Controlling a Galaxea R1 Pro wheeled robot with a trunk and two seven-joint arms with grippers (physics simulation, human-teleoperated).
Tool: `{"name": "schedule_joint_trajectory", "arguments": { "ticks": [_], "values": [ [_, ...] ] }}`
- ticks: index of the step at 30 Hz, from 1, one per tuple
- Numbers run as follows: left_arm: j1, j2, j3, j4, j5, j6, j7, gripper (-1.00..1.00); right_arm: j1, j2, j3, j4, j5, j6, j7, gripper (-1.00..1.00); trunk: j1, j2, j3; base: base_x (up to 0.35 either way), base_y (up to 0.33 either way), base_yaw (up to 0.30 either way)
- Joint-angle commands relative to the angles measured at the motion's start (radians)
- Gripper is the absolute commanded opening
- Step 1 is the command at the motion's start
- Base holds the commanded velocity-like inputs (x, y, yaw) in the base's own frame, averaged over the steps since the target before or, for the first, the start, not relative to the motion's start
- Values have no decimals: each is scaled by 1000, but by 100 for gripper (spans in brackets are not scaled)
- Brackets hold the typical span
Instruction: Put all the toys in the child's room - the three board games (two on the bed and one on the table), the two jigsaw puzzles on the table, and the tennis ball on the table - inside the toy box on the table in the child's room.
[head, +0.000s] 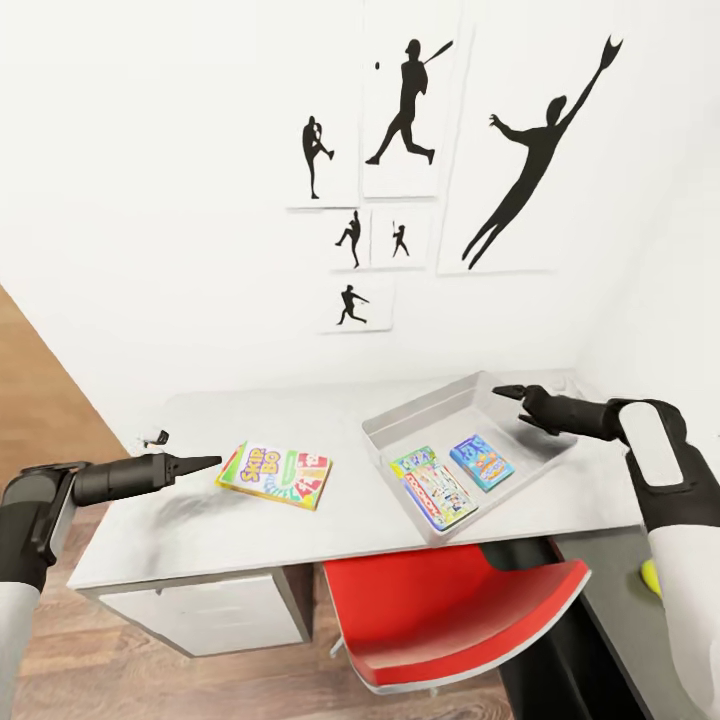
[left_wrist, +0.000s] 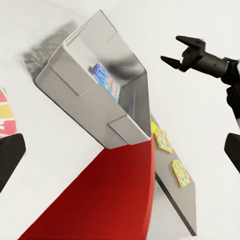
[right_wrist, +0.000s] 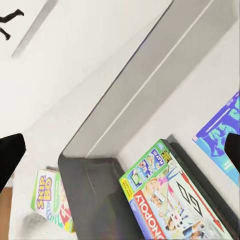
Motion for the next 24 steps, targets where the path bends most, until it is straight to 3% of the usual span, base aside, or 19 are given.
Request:
{"name": "schedule_joint_trajectory", "arguments": {
  "ticks": [1, 6, 12, 16, 24],
  "values": [
    [-1, 0, 0, 0, -1, 11, -5, 100, 9, 0, -1, -17, -10, 5, 3, 100, 1, -2, 0, 0, 0, -121],
    [-1, 2, 0, 0, -1, 10, -5, 100, 89, 2, 5, -131, -85, 5, 5, 100, 1, -2, 7, 0, 0, -121],
    [-1, 4, 0, 0, 1, 9, -5, 100, 266, 7, 45, -353, -175, 5, 45, 100, 1, -2, 16, 0, 0, -121],
    [-1, 5, 1, 1, 2, 9, -5, 100, 361, 13, 53, -427, -195, 5, 102, 100, 1, -2, 22, -19, 4, -121],
    [-1, 6, 8, 1, 4, 7, -5, 100, 468, 22, 57, -463, -202, -26, 233, 100, 1, -2, 34, -52, 30, -121]
  ]
}}
